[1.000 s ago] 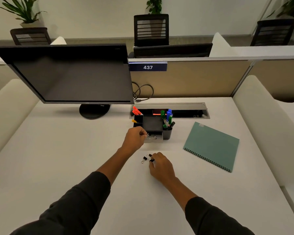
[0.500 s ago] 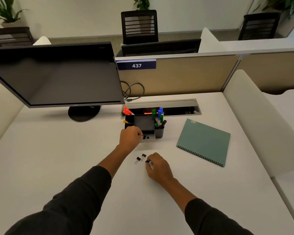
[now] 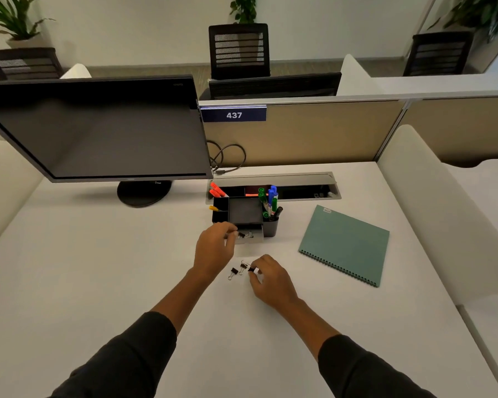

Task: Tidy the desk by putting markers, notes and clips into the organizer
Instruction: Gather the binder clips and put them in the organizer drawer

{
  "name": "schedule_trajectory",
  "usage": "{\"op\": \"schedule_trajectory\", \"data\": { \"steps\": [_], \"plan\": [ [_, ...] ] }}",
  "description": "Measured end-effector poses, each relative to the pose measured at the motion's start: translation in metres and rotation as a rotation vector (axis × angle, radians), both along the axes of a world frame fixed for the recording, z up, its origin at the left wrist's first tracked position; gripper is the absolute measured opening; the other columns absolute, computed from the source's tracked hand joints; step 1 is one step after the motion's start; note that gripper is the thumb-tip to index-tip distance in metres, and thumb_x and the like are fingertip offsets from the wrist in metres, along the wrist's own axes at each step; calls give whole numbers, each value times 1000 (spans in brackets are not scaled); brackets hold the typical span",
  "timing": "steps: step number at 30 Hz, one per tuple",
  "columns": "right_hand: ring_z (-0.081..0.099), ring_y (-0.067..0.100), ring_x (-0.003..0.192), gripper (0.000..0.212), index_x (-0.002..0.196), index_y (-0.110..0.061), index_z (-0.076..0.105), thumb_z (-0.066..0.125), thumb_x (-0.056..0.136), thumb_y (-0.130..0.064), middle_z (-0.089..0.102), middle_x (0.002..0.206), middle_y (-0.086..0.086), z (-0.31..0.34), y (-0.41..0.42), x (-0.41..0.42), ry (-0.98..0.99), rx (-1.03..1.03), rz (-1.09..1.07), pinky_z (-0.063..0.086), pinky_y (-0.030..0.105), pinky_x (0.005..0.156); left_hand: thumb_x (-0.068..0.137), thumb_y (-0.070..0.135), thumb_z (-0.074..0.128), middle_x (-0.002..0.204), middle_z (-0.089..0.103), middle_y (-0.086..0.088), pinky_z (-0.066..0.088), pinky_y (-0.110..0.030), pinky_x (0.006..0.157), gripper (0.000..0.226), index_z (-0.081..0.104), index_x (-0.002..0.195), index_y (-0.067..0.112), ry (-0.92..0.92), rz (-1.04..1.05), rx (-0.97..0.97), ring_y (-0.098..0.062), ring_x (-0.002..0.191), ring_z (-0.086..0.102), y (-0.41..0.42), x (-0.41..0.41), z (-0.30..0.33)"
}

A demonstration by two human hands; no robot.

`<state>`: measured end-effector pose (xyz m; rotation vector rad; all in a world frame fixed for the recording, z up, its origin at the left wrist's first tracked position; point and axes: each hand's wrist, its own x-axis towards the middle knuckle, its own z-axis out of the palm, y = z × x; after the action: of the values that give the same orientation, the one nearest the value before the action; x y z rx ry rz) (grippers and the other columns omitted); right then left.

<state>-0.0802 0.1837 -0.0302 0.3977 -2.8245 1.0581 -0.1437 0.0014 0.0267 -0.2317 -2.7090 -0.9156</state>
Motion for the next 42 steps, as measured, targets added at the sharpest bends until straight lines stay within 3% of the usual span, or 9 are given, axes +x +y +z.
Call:
{"op": "schedule_trajectory", "data": {
  "steps": [4,8,12,15,23,42],
  "plan": [
    [56,9,79,14,100,-14,69,69,88,-21,63,96,-2,16,-1,-13,42,-12,14,35,4,64,94,29,68,87,69,12,36,-4,62,9,69,100,22,-87,88,-2,-3,68,55,-11,40,-24],
    [57,9,83,15,103,-13,70,67,92,-22,64,97,-1,33,-3,-29,101,-14,5,39,8,71,91,39,70,80,66,14,37,-12,56,17,64,99,26,-268,139,-53,-5,66,55,-16,71,-48],
    [51,4,84,17,104,-12,71,65,92,-23,63,100,-1,46,-5,-46,153,22,0,41,9,71,90,47,68,82,66,12,37,-21,60,24,61,105,29,-453,192,-78,-7,74,57,-15,84,-54],
    [55,8,85,17,104,-12,72,64,92,-22,63,100,-1,53,-7,-57,160,38,-2,51,17,70,89,50,67,83,65,13,39,-25,66,27,60,106,29,-520,206,-68,-8,78,58,-12,84,-54],
    [61,17,87,19,105,-14,75,62,95,-24,65,100,3,59,-15,-77,51,146,-49,51,22,71,91,45,66,94,68,8,45,-28,74,25,62,106,26,-550,263,-96,-16,90,65,-8,73,-58],
    [66,16,83,16,103,-21,76,62,96,-26,74,97,-3,58,-17,-90,-76,171,-181,54,28,69,90,33,65,95,71,8,49,-28,73,10,65,95,24,-590,254,-140,-18,89,67,-7,60,-59]
  ]
}}
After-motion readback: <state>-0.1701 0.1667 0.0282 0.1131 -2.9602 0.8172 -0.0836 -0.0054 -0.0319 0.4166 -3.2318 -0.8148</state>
